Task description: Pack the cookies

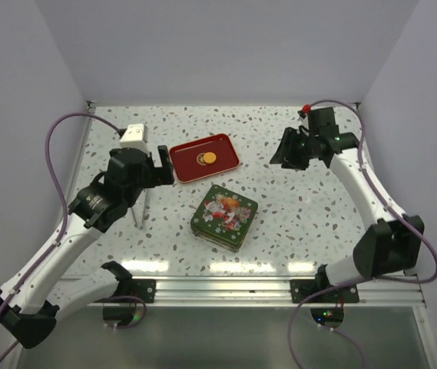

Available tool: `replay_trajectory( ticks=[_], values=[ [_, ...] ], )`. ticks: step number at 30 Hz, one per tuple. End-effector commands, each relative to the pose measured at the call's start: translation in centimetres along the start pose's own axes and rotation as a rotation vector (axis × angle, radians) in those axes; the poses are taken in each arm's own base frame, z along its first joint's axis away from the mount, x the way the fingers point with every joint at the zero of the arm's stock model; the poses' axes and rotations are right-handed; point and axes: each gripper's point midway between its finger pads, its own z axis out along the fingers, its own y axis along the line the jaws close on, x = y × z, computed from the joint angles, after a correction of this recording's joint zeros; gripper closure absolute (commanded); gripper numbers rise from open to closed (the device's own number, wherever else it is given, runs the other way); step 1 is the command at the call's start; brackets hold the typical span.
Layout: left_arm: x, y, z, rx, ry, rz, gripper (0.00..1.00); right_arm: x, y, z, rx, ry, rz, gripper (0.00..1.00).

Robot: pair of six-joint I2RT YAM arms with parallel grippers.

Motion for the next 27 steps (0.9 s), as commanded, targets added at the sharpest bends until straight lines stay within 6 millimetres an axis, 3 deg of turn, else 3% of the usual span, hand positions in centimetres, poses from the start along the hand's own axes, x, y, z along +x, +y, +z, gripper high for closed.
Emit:
replay_trajectory(
  ticks=[1, 4, 5, 7, 14, 18, 21, 23, 27],
  values=[
    [-1.2, 1.2, 0.9, -0.040, 0.010, 0.068, 0.00, 1.0, 1.0, -4.2, -0.042, -0.078, 0.004, 0.50],
    [-1.6, 2.6, 2.1, -0.090, 0.020, 0.032, 0.00, 1.7, 2.5, -7.8, -0.114, -0.151, 0.003, 0.44],
    [-1.5, 2.9, 2.4, -0.099, 0.026, 0.021, 0.00, 2.0, 2.5, -7.6, -0.119, -0.142, 0.014, 0.42],
    [-1.4, 3.4, 3.0, -0.108, 0.040, -0.002, 0.00, 2.4, 3.4, -9.4, -0.176, -0.187, 0.010, 0.37],
    [-1.6, 8.1, 3.7, -0.249, 0.006, -0.124, 0.00, 4.1, 7.1, -15.0, -0.343, -0.269, -0.104, 0.22],
    [-1.2, 10.8, 2.9, -0.374, -0.064, -0.168, 0.00, 4.3, 10.2, -19.5, -0.456, -0.342, -0.176, 0.12],
    [-0.4, 12.0, 2.3, -0.427, -0.074, -0.172, 0.00, 5.0, 11.8, -23.1, -0.543, -0.389, -0.194, 0.02],
    [-0.5, 12.3, 2.0, -0.444, -0.086, -0.169, 0.00, 5.7, 12.5, -25.0, -0.598, -0.431, -0.212, 0.01],
    [-2.4, 13.6, -0.1, -0.505, -0.190, -0.207, 0.00, 7.6, 12.5, -25.2, -0.620, -0.404, -0.205, 0.01]
  ],
)
